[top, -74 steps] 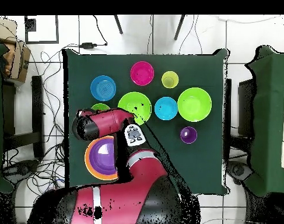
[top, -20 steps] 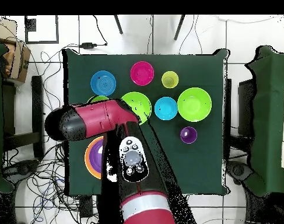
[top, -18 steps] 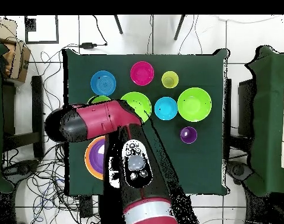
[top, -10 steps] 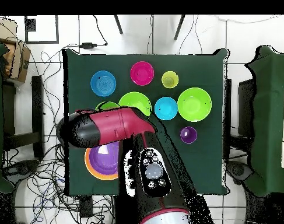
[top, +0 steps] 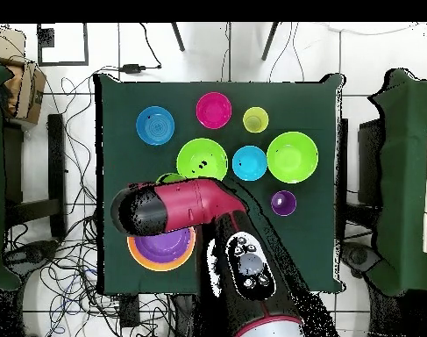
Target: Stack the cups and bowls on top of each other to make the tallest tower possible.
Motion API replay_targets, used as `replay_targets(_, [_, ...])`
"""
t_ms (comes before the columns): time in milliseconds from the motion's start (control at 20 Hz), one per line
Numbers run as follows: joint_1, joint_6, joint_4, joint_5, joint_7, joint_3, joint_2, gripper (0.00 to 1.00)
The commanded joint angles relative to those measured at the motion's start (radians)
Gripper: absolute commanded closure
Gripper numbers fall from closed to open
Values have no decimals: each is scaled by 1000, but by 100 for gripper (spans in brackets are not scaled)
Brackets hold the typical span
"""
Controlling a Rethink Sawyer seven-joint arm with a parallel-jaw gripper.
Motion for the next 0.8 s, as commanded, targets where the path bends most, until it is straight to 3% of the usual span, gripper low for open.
replay_targets(50, [-21,-69,132,-57,-36,72,-21,100])
replay_targets(300, [-27,-108,199,-64,-11,67,-56,100])
replay_targets(800, [-35,-180,263,-84,0,53,-57,100])
